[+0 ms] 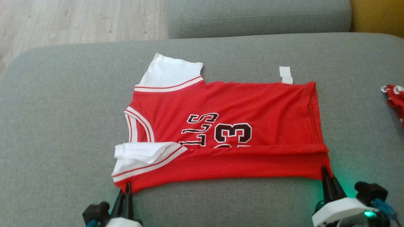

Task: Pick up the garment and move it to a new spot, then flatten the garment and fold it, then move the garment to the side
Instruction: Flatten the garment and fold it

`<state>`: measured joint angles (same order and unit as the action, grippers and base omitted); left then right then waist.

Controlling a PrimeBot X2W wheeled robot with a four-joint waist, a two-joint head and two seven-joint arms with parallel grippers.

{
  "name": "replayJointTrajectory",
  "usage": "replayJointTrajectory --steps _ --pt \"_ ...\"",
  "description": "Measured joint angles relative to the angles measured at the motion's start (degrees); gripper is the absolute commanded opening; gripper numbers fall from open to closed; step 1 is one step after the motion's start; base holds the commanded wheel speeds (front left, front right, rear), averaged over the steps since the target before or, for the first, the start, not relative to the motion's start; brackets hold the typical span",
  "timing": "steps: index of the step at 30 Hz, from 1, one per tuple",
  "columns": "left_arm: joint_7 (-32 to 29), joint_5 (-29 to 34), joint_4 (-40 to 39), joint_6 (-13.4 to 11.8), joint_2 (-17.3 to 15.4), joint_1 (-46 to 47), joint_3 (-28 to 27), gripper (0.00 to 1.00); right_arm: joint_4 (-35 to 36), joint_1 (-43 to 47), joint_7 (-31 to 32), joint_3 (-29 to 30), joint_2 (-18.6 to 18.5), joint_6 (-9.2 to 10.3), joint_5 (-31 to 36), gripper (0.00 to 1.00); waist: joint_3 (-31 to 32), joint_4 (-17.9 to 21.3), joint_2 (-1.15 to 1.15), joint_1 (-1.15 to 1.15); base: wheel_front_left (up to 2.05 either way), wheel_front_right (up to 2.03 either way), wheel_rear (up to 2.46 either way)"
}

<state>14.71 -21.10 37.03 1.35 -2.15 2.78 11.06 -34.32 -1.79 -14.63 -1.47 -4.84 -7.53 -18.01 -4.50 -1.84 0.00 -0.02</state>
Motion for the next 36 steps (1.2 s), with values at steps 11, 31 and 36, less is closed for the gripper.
replayJointTrajectory --steps 11,31,36 --pt "0.0 4.9 -6.1 0.0 -0.2 10.4 0.2 1.0 1.6 -10.2 0.0 0.3 -3.8 0.0 -1.0 1.0 -6.5 0.1 0.0 0.03 0.0 0.0 0.0" --pt "-10.5 10.0 11.7 5.8 -6.4 49.9 9.4 1.0 -11.7 -41.2 13.2 -13.0 -11.6 0.0 -5.2 0.98 -21.1 1.3 0.0 0.03 0.0 0.0 0.0" --pt "-11.5 8.6 14.3 6.2 -7.1 55.4 11.3 1.0 -12.0 -44.0 11.8 -16.2 -12.1 0.0 -7.2 0.0 -22.7 2.0 0.0 0.03 0.0 0.0 0.0"
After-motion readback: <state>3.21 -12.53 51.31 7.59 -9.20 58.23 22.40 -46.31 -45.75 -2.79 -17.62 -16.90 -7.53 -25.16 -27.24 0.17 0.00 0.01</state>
